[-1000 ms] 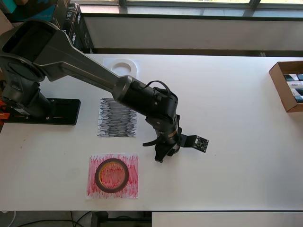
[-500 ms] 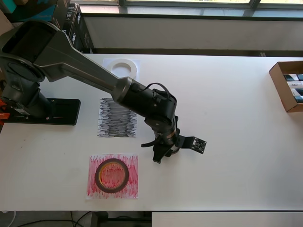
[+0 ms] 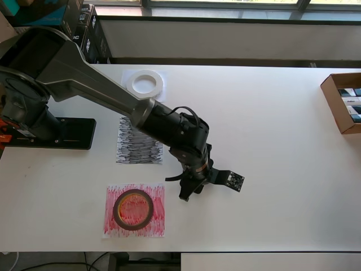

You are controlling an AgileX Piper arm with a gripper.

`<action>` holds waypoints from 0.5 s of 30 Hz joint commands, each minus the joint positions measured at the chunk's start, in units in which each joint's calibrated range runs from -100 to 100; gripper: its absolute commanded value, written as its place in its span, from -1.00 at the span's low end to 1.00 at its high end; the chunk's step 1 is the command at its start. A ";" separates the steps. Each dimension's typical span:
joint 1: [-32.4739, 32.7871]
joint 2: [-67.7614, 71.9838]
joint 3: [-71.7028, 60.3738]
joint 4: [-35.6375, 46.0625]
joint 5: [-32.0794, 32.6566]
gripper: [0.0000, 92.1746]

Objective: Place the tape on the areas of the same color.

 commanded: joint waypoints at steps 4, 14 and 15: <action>-0.33 1.56 -1.03 0.53 -0.35 0.19; -0.33 1.66 -0.94 0.53 -0.43 0.18; -0.33 1.75 -0.75 0.53 -0.43 0.18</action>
